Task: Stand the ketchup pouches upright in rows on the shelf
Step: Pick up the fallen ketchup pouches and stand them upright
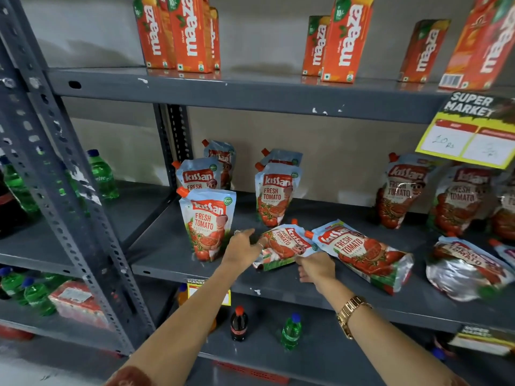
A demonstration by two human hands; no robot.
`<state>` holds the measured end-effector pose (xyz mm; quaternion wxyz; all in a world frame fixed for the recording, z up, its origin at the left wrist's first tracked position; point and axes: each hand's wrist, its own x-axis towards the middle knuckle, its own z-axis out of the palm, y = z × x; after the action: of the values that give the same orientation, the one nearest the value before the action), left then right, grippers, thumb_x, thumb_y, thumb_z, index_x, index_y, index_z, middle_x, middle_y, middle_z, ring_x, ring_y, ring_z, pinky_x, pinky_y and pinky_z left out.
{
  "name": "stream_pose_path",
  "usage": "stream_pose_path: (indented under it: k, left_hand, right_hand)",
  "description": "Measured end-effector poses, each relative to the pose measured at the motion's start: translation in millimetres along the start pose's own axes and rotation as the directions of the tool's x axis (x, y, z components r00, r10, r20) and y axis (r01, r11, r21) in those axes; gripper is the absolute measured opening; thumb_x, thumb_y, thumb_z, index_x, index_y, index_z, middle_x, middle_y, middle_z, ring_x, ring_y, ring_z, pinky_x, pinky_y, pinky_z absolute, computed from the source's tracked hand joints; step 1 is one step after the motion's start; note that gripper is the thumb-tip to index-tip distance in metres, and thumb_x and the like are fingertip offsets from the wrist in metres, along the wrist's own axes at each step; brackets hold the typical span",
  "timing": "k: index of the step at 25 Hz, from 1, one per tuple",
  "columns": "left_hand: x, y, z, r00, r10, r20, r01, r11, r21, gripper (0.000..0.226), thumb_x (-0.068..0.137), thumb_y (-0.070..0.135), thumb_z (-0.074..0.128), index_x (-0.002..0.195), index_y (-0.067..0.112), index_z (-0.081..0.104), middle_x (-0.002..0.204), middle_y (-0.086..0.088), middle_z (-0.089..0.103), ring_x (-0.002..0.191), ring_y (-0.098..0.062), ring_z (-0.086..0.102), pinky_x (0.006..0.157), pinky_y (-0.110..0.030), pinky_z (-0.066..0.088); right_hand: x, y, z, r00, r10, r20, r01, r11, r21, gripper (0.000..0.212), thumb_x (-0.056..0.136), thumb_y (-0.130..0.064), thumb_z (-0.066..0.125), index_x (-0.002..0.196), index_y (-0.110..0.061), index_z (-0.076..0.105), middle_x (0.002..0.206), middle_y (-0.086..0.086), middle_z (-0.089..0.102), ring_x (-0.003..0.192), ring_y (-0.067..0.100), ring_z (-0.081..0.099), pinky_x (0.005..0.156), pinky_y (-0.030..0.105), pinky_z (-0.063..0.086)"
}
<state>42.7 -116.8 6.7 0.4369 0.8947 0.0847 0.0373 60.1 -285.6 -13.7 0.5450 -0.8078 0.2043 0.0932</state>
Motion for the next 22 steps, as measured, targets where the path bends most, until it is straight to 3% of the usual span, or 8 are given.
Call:
stream_pose_path:
  k: [4,8,10,13,16,18,20,22]
  left_hand:
    - [7.6,4.6,0.1,0.984,-0.135,0.114,0.138,0.990,-0.014,0.066,0.084,0.024,0.061,0.142,0.005,0.036,0.141,-0.014,0.051,0.129,-0.027,0.048,0.104,-0.031,0.040]
    - [3.2,15.2,-8.4,0.927,-0.284,0.245,0.267,0.958,0.099,0.041,0.078,0.031,0.064,0.109,0.003,0.061,0.099,-0.012,0.063,0.096,-0.031,0.063,0.071,-0.032,0.049]
    - [0.4,12.5,-5.5,0.872,-0.376,0.314,0.395,0.919,0.004,0.047,0.080,0.029,0.065,0.116,0.000,0.055,0.105,-0.013,0.063,0.090,-0.029,0.062,0.073,-0.036,0.051]
    - [-4.4,6.1,6.2,0.846,-0.428,0.319,0.503,0.838,-0.210,0.045,0.081,0.019,0.069,0.115,-0.005,0.053,0.119,-0.016,0.063,0.102,-0.029,0.061,0.087,-0.039,0.054]
    - [0.2,5.0,11.6,0.886,-0.419,0.197,0.458,0.854,-0.245,0.014,0.078,0.012,0.070,0.077,0.004,0.059,0.109,-0.016,0.067,0.094,-0.027,0.060,0.081,-0.034,0.052]
    - [0.0,9.1,11.7,0.912,-0.397,0.100,0.410,0.888,-0.208,0.022,0.078,0.010,0.068,0.062,0.009,0.053,0.093,-0.013,0.065,0.084,-0.023,0.056,0.071,-0.030,0.045]
    - [-3.0,15.1,9.7,0.942,-0.335,0.020,0.332,0.923,-0.192,0.017,0.079,0.007,0.064,0.063,0.007,0.058,0.081,-0.008,0.063,0.080,-0.021,0.056,0.070,-0.027,0.043]
    - [-5.8,20.7,5.8,0.970,-0.239,-0.051,0.222,0.947,-0.230,0.006,0.080,0.005,0.061,0.079,0.007,0.067,0.077,-0.002,0.062,0.079,-0.018,0.057,0.065,-0.024,0.046]
  right_hand:
    - [-2.7,-8.8,-5.1,0.990,0.066,0.126,-0.080,0.991,0.108,0.033,0.082,-0.013,0.067,0.107,0.005,0.057,0.067,0.014,0.059,0.058,0.021,0.059,0.045,0.028,0.053]
    - [-6.0,-8.4,-8.3,0.982,0.068,0.179,-0.100,0.979,0.177,0.045,0.080,-0.018,0.070,0.114,0.007,0.054,0.089,0.021,0.066,0.070,0.029,0.064,0.056,0.036,0.055]
    - [-7.1,-8.6,-10.5,0.974,0.080,0.210,-0.122,0.974,0.192,0.048,0.077,-0.014,0.072,0.115,0.006,0.053,0.103,0.025,0.066,0.080,0.032,0.065,0.058,0.038,0.055]
    - [-11.7,-11.4,-11.0,0.965,0.086,0.247,-0.145,0.962,0.231,0.035,0.078,0.001,0.066,0.109,0.002,0.050,0.099,0.022,0.065,0.081,0.031,0.063,0.066,0.039,0.054]
    - [-16.6,-13.2,-8.4,0.970,0.052,0.236,-0.114,0.960,0.257,0.017,0.080,0.006,0.061,0.093,-0.002,0.054,0.094,0.017,0.064,0.077,0.026,0.063,0.057,0.034,0.052]
    - [-19.1,-14.3,-6.2,0.980,0.012,0.197,-0.065,0.962,0.266,0.018,0.082,0.007,0.059,0.077,-0.009,0.053,0.093,0.014,0.062,0.080,0.024,0.061,0.057,0.031,0.049]
    - [-20.4,-18.0,-4.6,0.984,-0.051,0.168,0.001,0.959,0.284,0.017,0.081,0.007,0.058,0.081,-0.009,0.054,0.099,0.012,0.064,0.087,0.024,0.061,0.064,0.033,0.051]
    - [-19.2,-26.2,-4.0,0.982,-0.144,0.120,0.103,0.948,0.302,0.026,0.079,0.010,0.060,0.093,-0.009,0.049,0.101,0.013,0.065,0.088,0.024,0.064,0.071,0.035,0.054]
